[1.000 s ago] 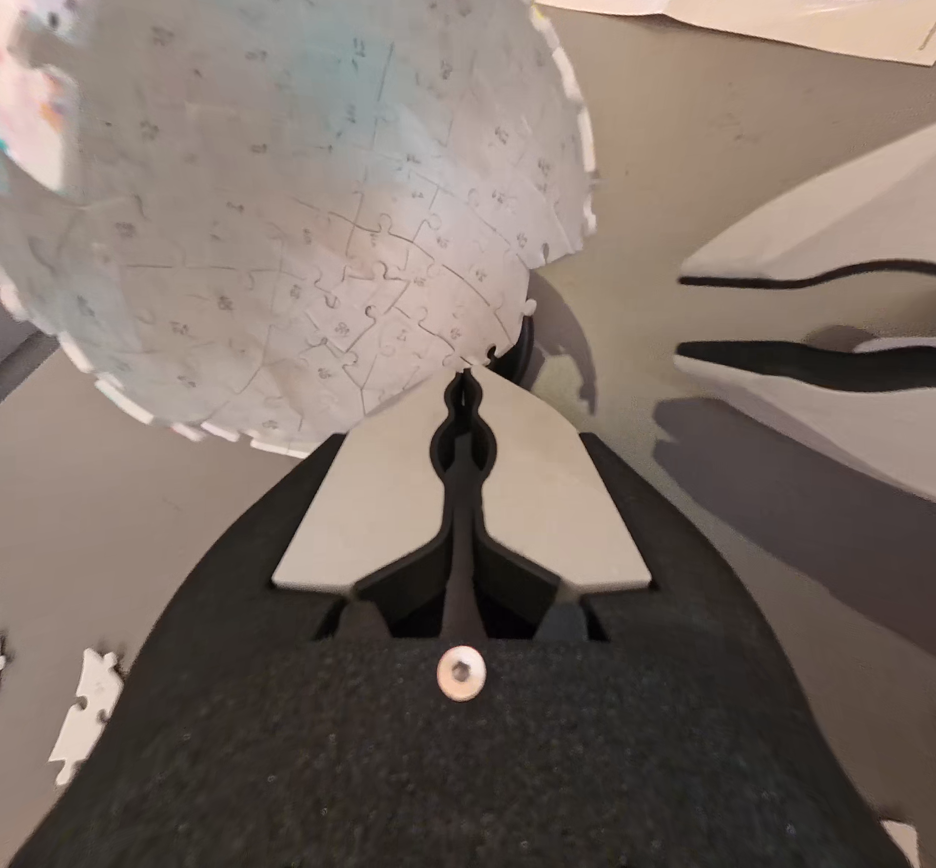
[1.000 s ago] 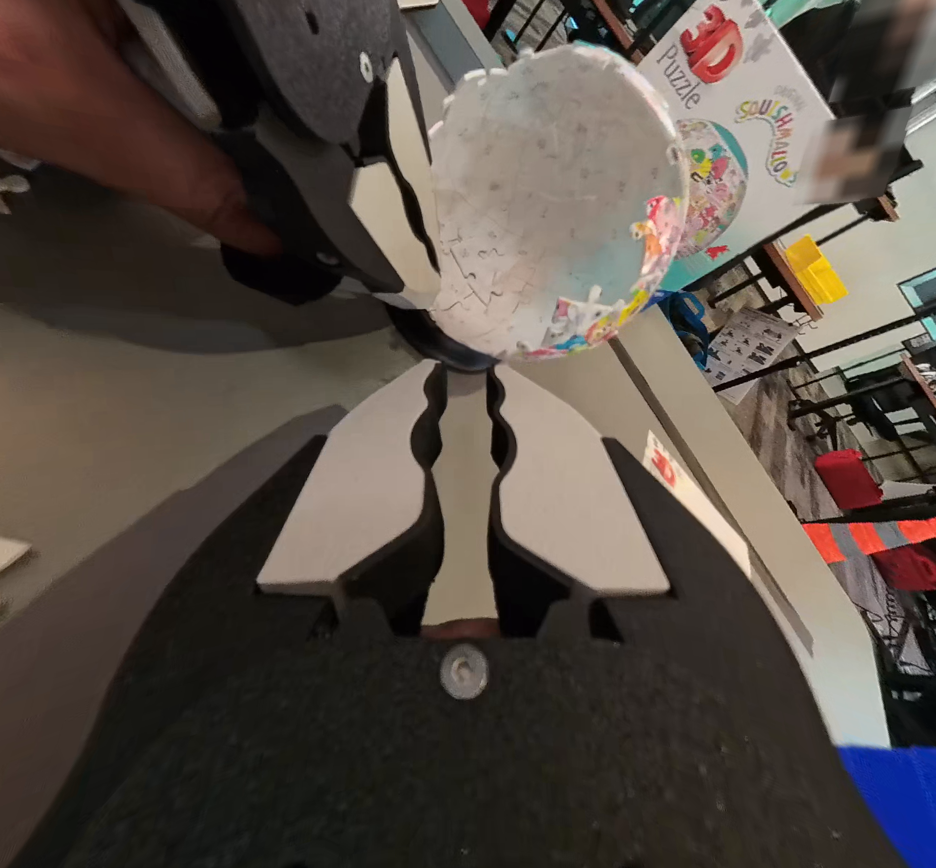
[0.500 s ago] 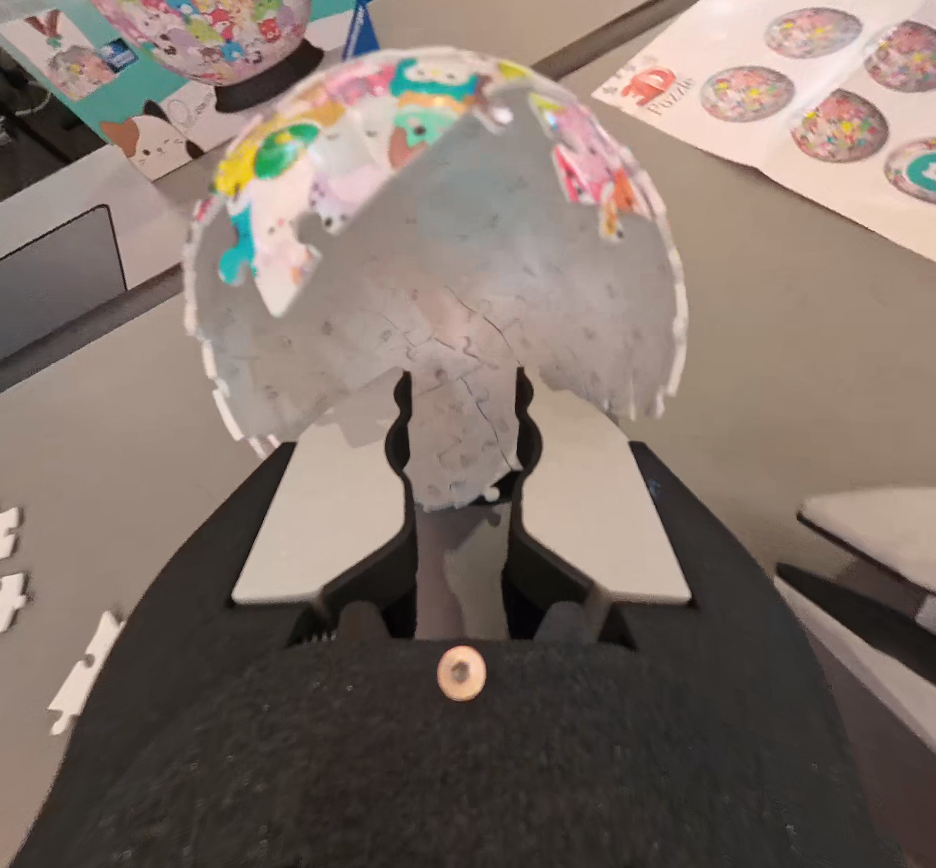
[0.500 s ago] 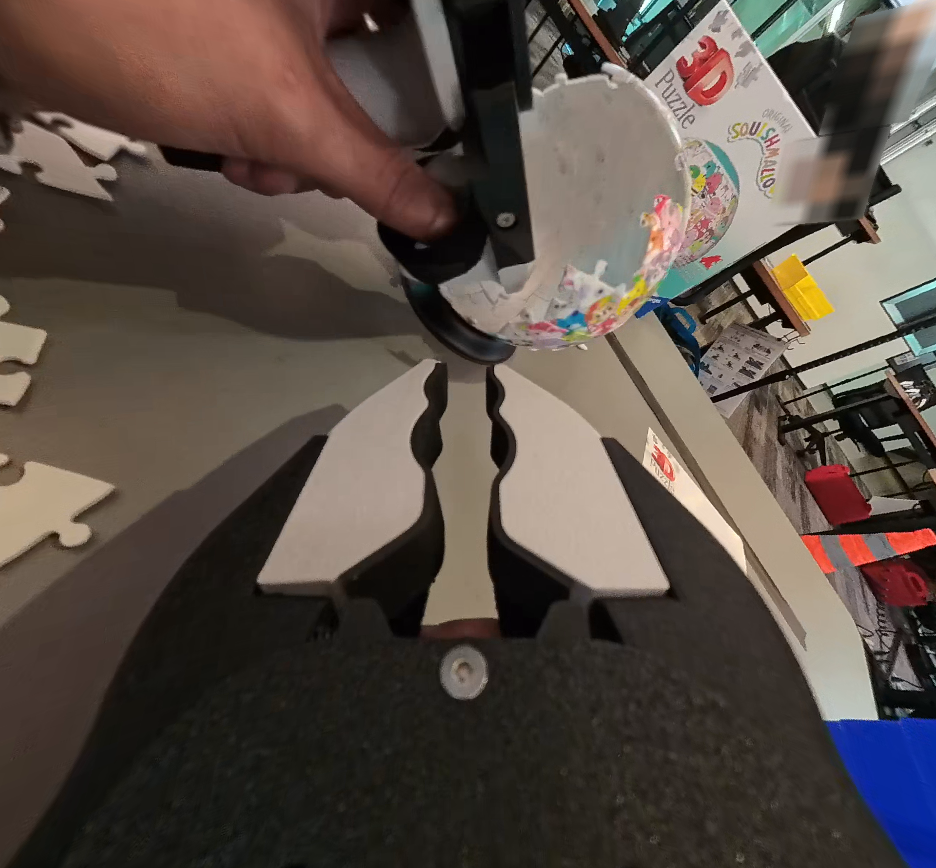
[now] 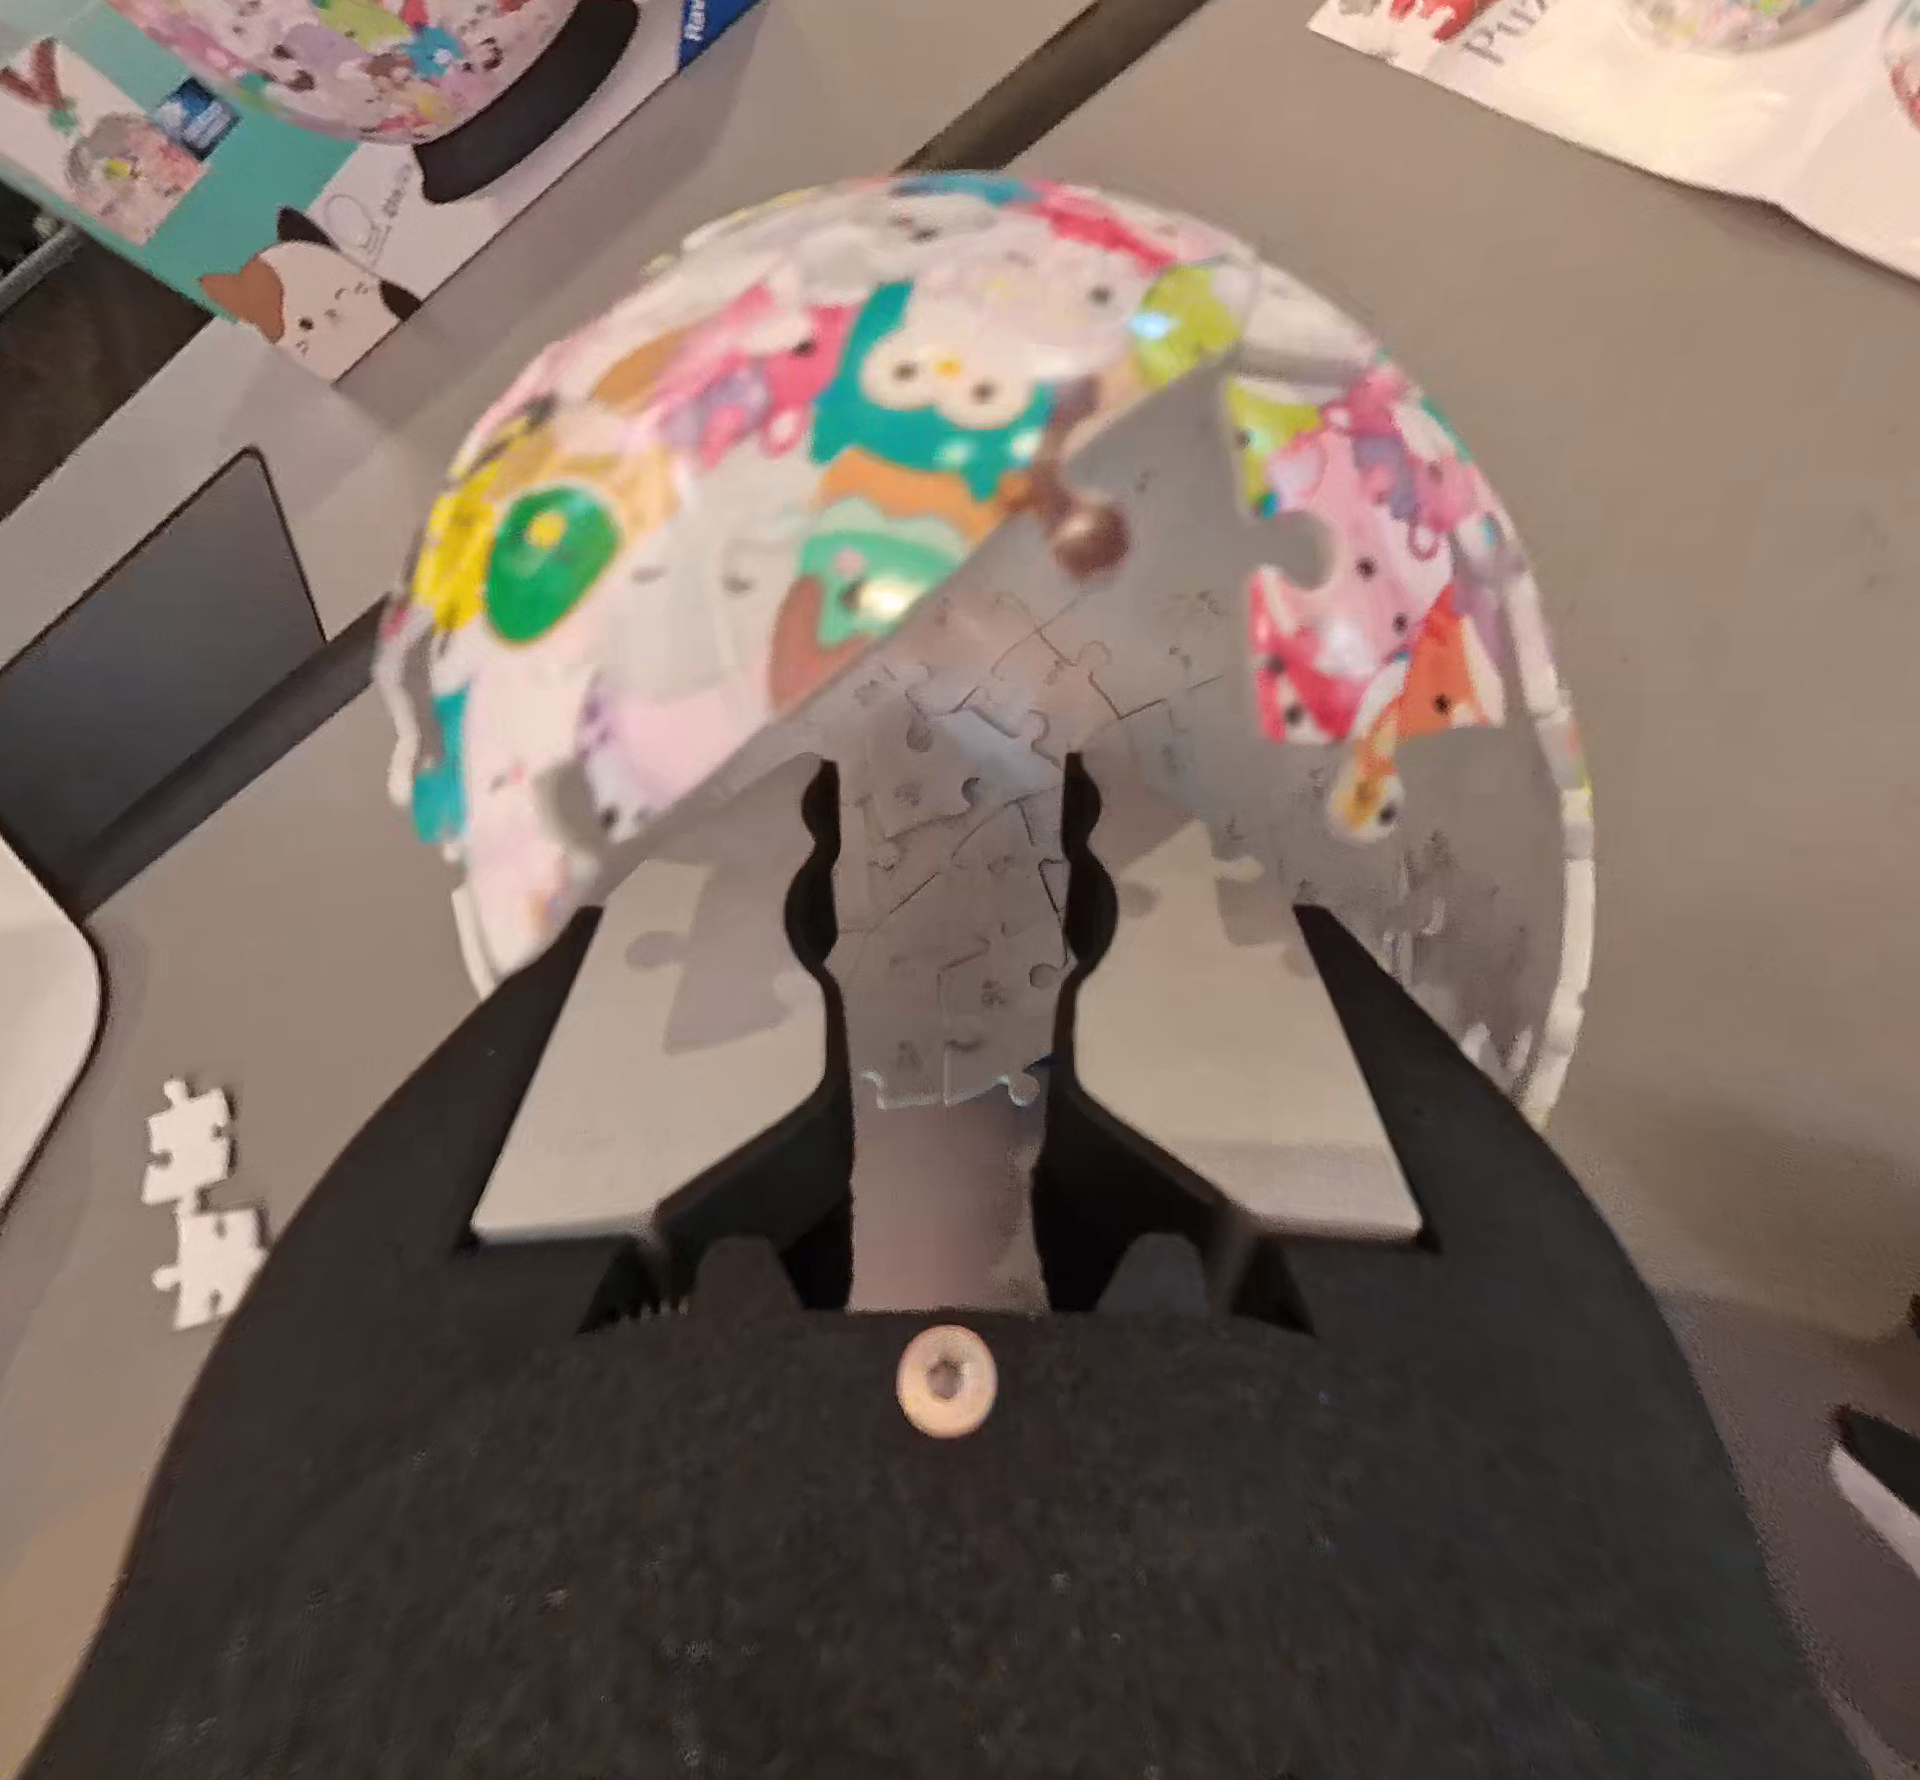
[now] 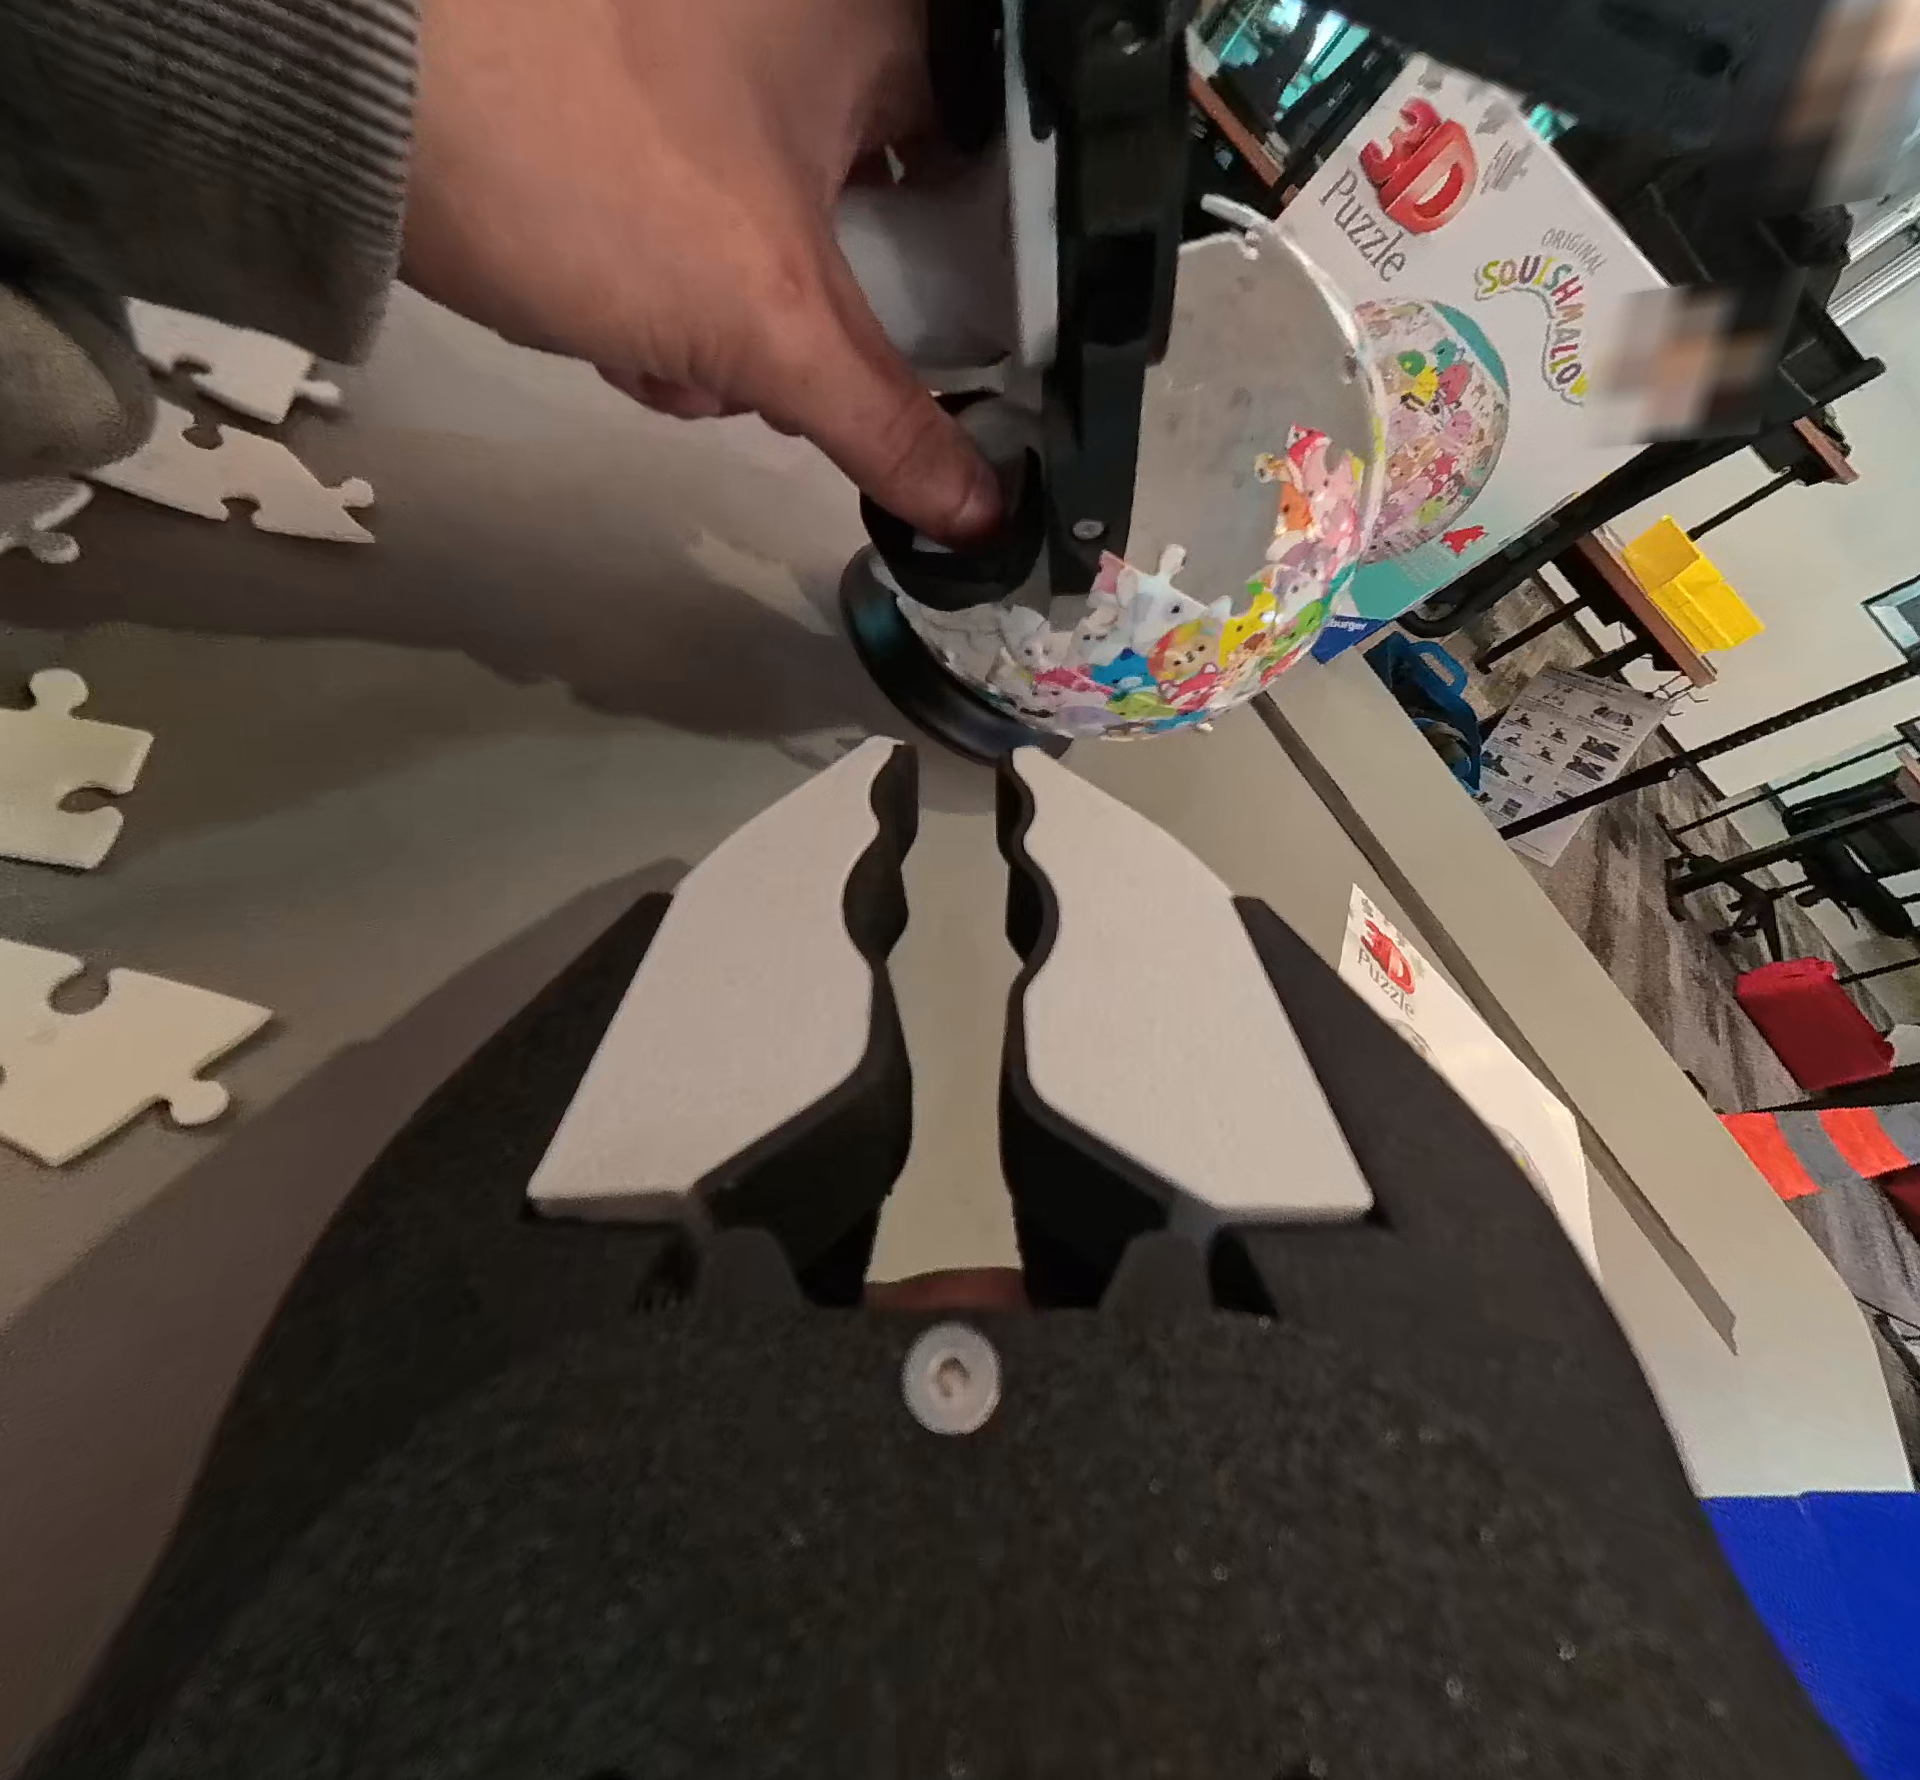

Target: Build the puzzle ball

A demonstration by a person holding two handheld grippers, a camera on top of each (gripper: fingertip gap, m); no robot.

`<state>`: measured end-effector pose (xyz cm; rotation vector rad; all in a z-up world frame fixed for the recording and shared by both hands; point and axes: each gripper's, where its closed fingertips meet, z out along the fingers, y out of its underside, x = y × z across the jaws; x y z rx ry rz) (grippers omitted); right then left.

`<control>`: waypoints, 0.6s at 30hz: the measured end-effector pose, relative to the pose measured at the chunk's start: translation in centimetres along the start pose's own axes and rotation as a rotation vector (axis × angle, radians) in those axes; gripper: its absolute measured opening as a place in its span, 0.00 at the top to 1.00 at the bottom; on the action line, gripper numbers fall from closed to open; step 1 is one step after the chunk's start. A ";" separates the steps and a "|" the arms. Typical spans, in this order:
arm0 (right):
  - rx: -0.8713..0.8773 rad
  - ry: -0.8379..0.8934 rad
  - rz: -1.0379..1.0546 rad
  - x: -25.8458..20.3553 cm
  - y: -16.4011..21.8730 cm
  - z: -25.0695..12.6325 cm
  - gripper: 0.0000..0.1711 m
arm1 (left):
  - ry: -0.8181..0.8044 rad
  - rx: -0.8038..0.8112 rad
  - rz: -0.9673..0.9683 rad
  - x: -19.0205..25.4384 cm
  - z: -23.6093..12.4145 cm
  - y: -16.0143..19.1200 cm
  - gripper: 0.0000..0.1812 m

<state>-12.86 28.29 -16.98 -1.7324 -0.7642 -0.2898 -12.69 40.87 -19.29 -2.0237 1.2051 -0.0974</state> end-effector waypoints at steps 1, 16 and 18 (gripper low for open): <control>0.001 0.000 0.004 0.0 0.0 0.0 0.92 | 0.012 -0.007 0.037 0.2 0.1 -0.1 0.77; -0.013 -0.010 -0.030 -0.5 0.1 0.2 0.92 | 0.032 -0.092 0.532 1.1 1.0 0.8 0.81; -0.014 -0.011 -0.032 -0.5 0.1 0.2 0.92 | 0.062 -0.116 0.542 1.1 1.1 1.0 0.81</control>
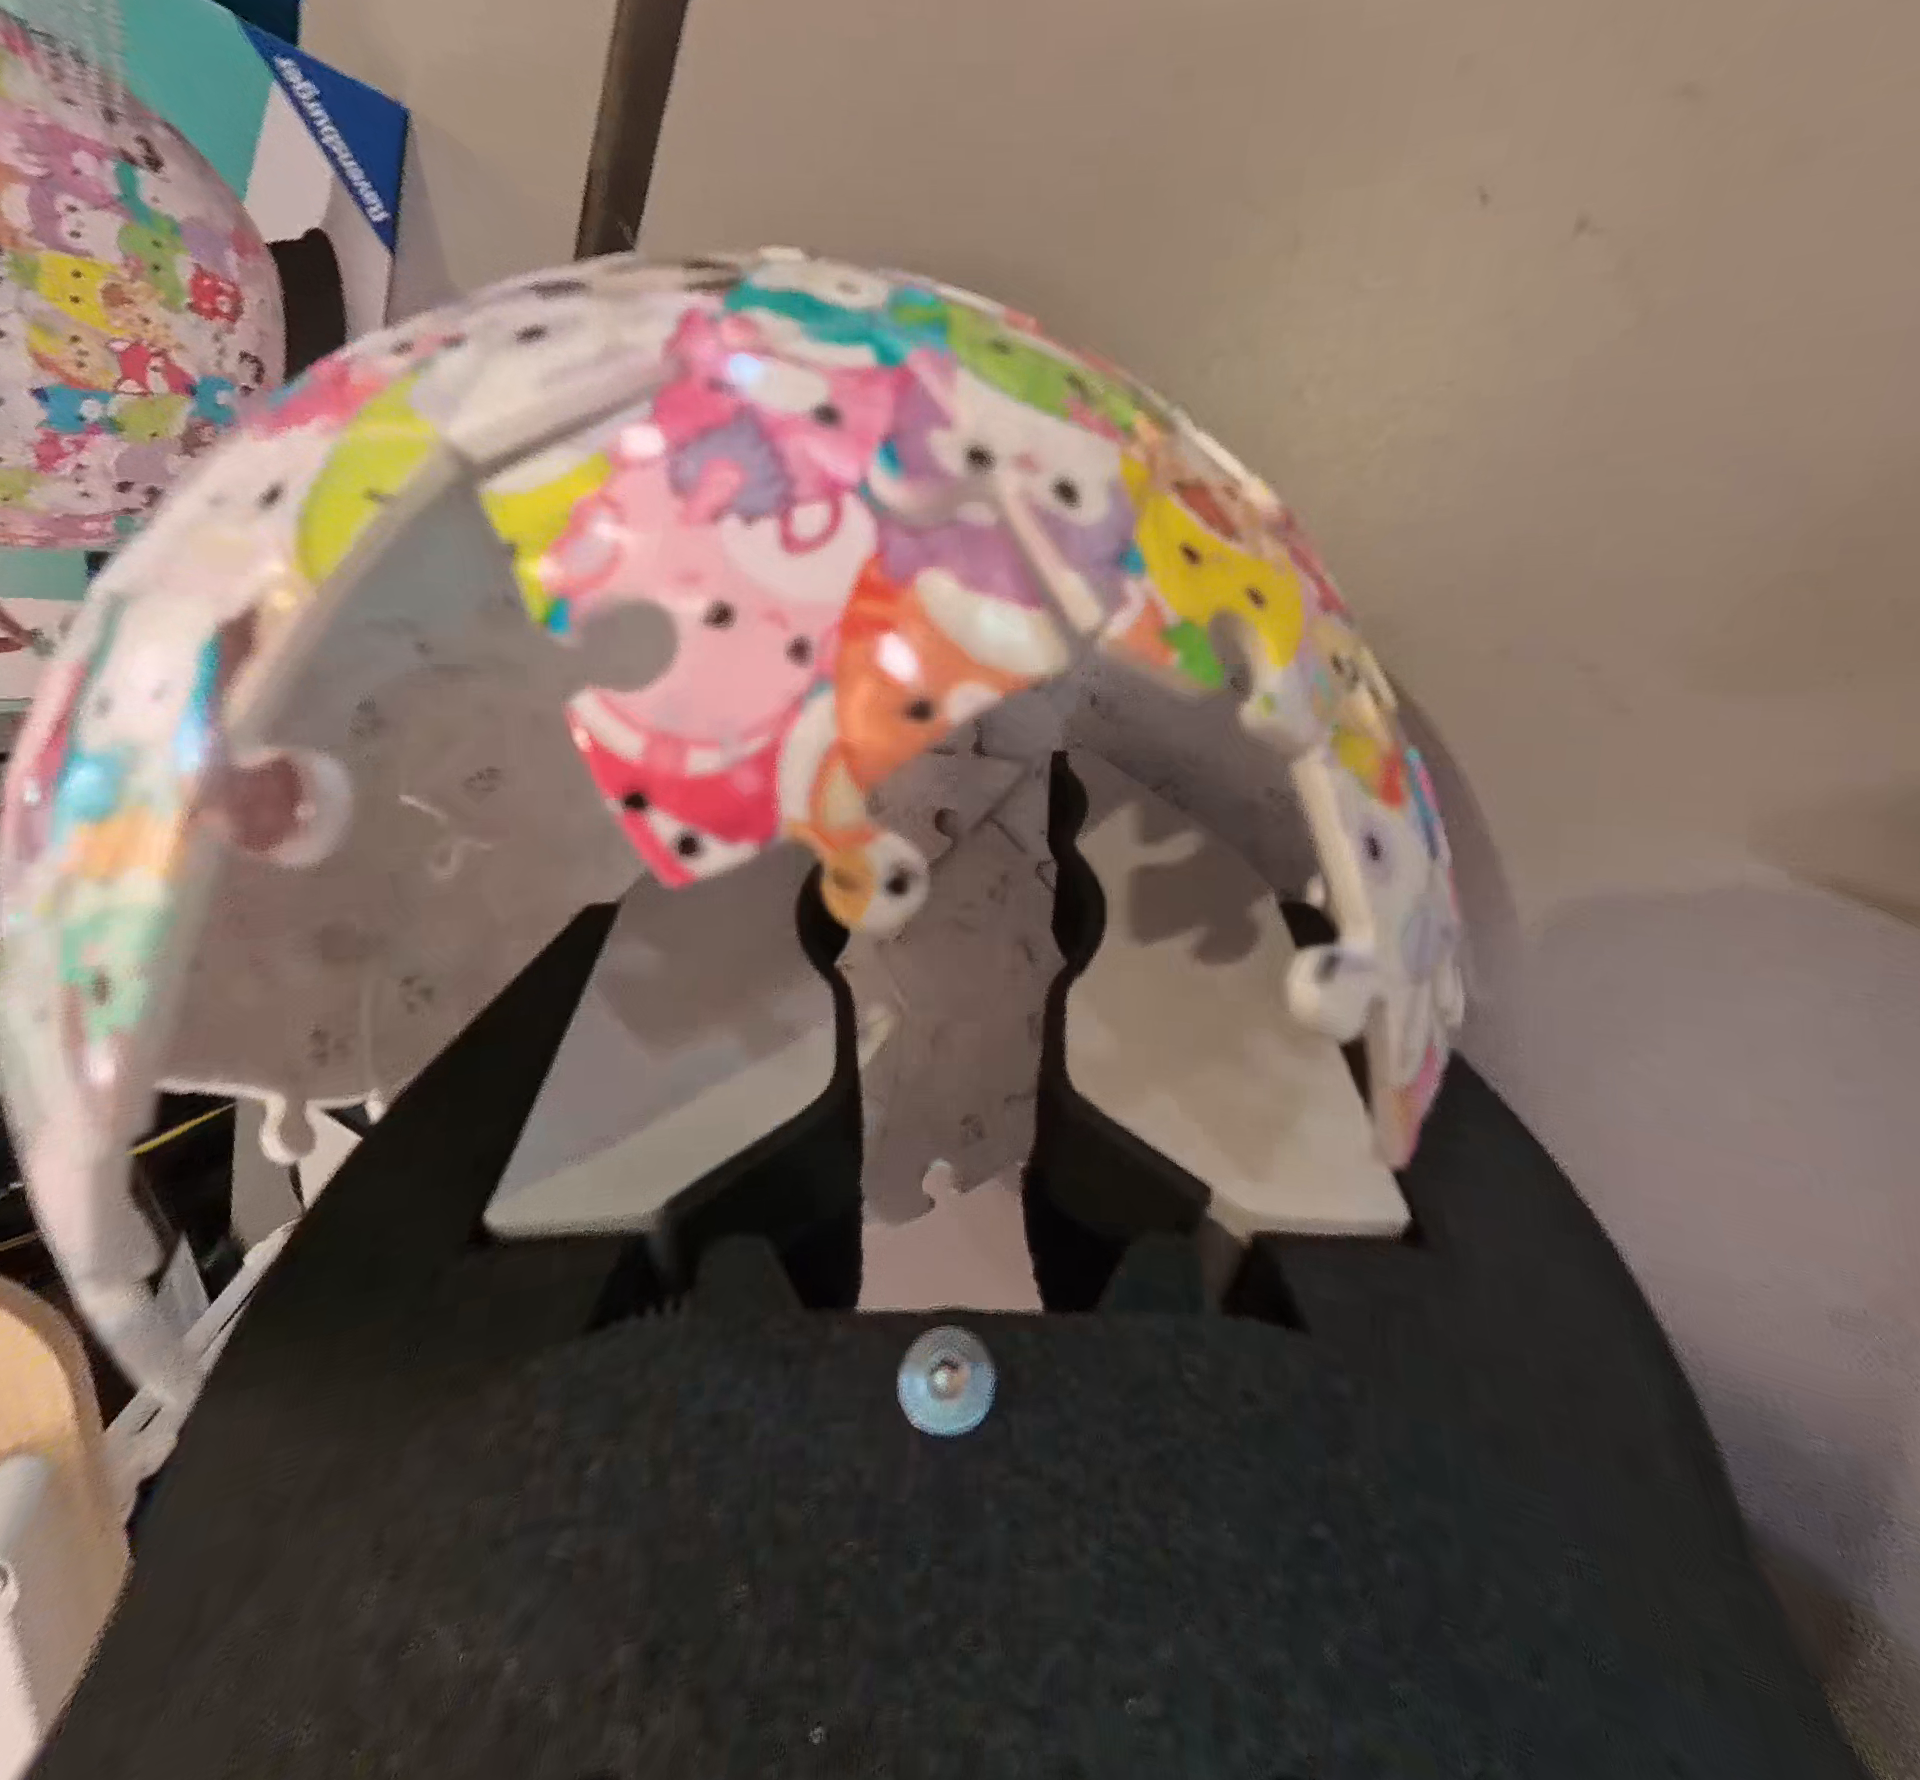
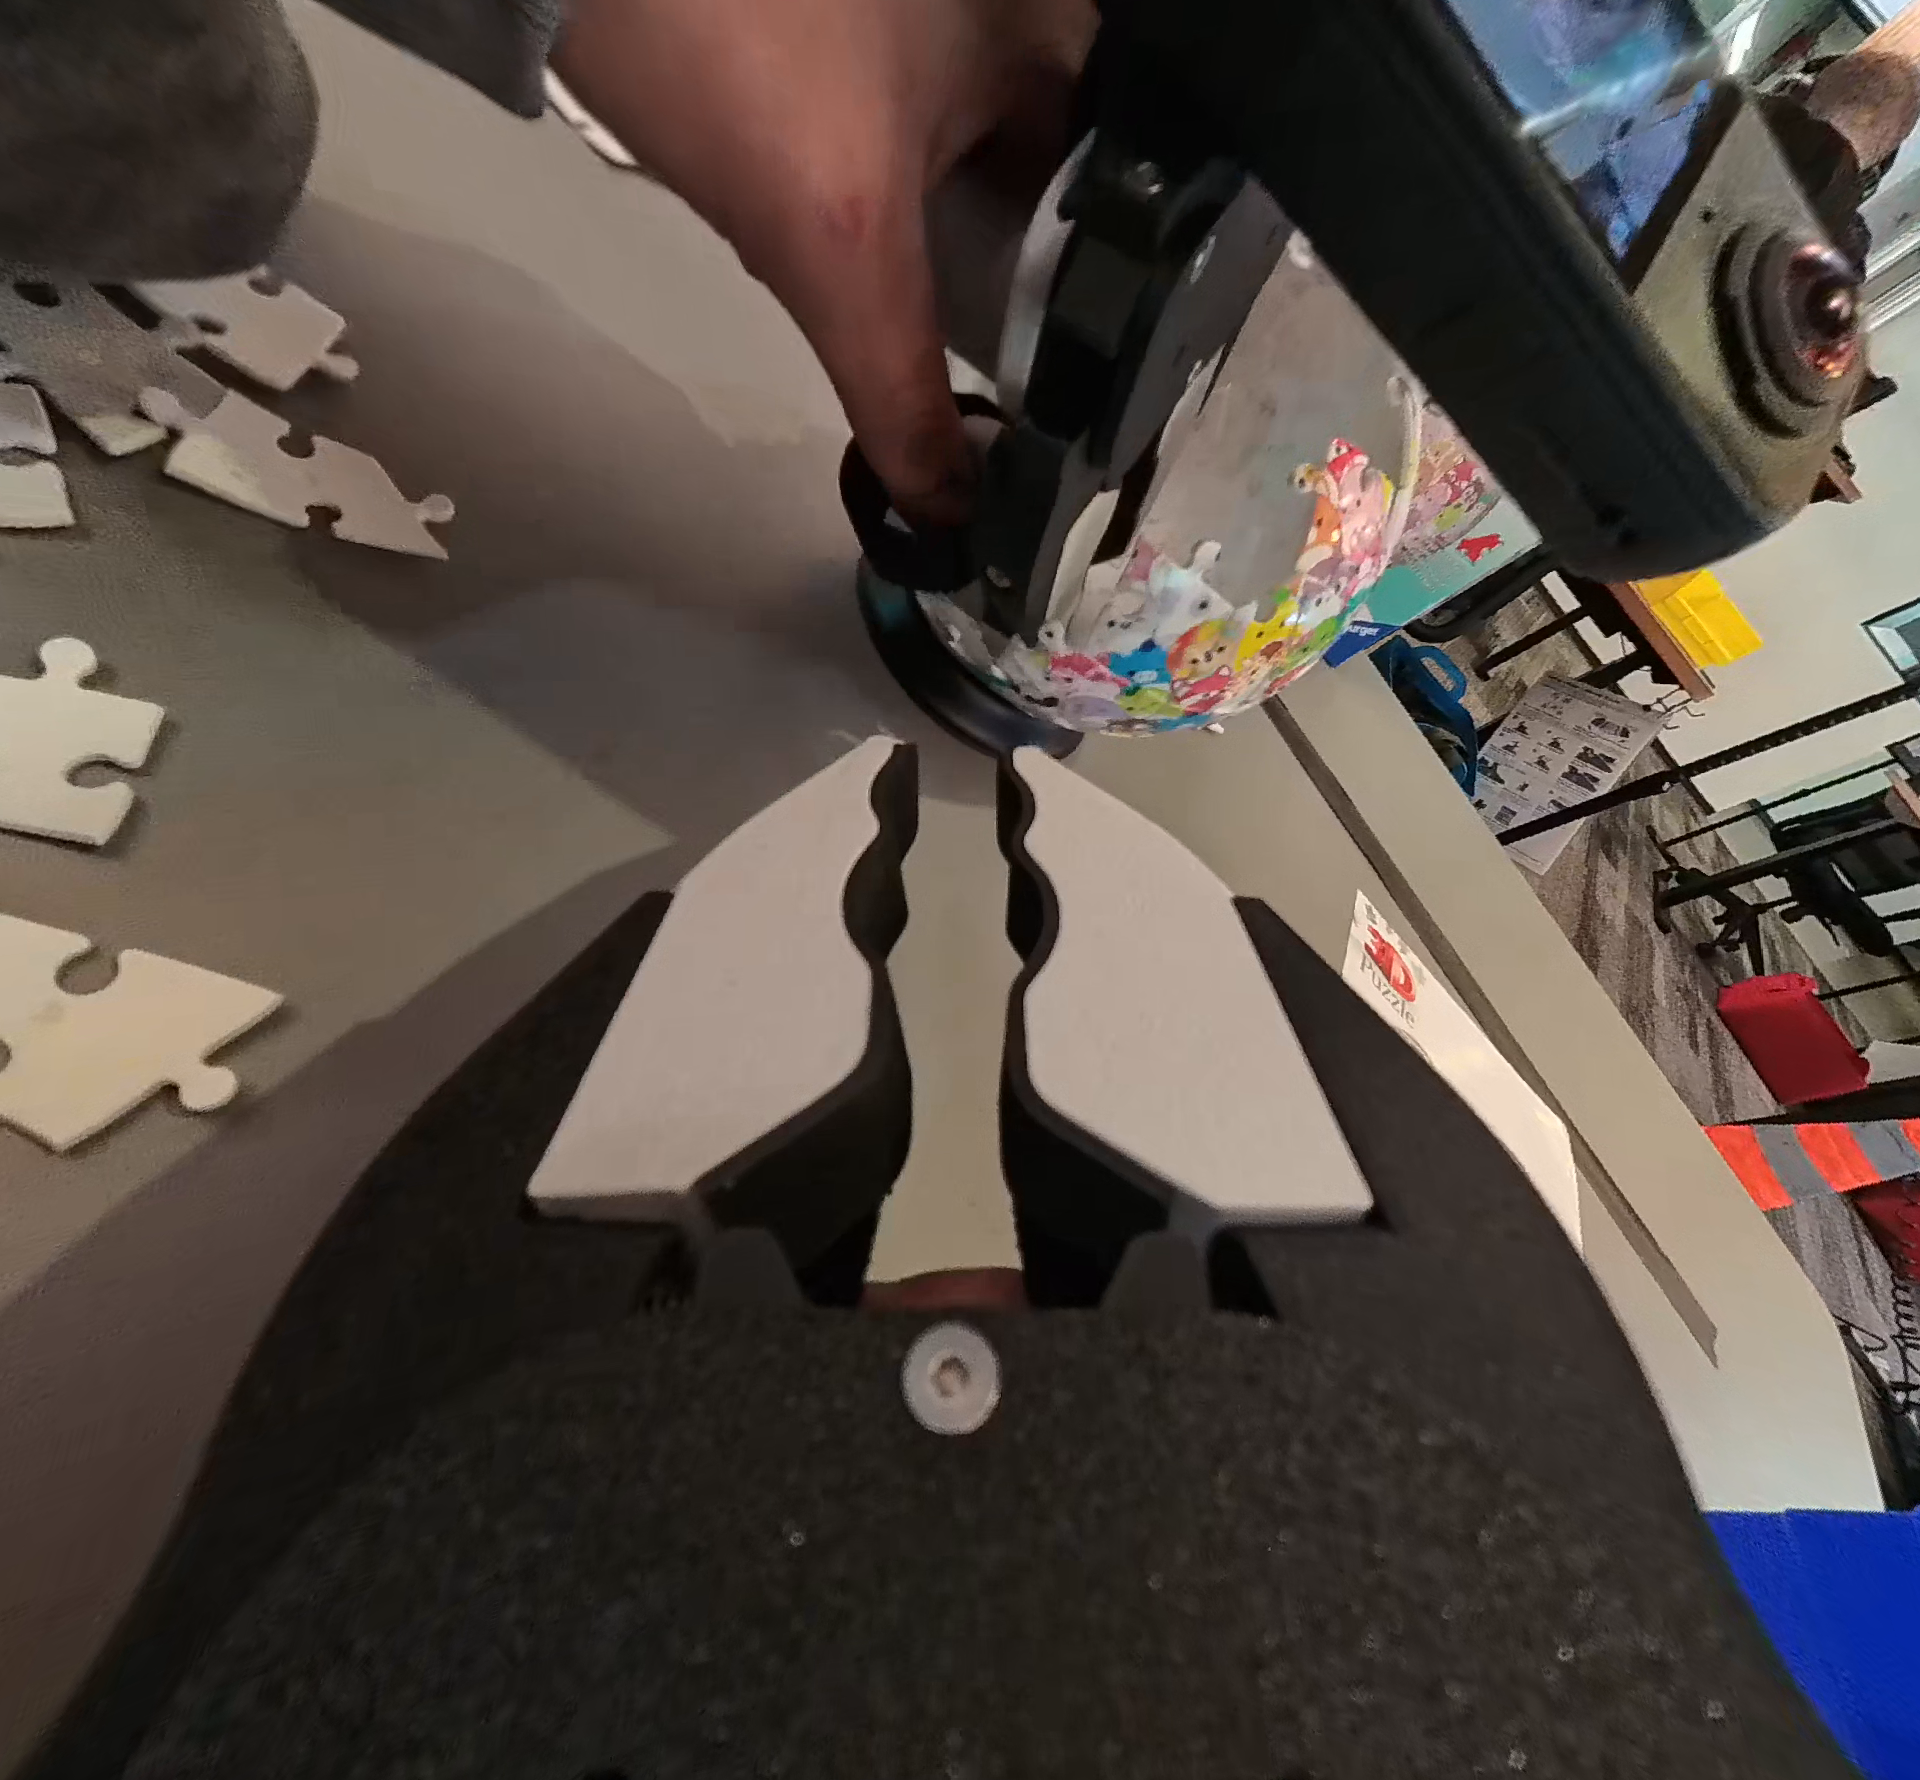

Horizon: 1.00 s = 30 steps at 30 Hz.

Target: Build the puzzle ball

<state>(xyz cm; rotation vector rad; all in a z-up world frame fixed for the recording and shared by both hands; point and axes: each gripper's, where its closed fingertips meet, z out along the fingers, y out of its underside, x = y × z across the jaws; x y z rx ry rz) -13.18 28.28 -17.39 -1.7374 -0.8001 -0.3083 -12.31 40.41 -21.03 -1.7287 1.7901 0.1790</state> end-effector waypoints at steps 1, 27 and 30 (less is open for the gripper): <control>0.000 0.000 -0.001 0.0 0.0 0.0 0.92 | 0.010 -0.007 -0.002 -0.1 0.1 0.1 0.80; -0.010 -0.015 -0.044 -0.6 0.1 0.1 0.92 | 0.140 -0.096 0.025 -0.5 0.8 0.9 0.82; -0.010 -0.015 -0.045 -0.7 0.1 0.1 0.92 | 0.145 -0.096 0.028 -0.4 0.8 0.9 0.85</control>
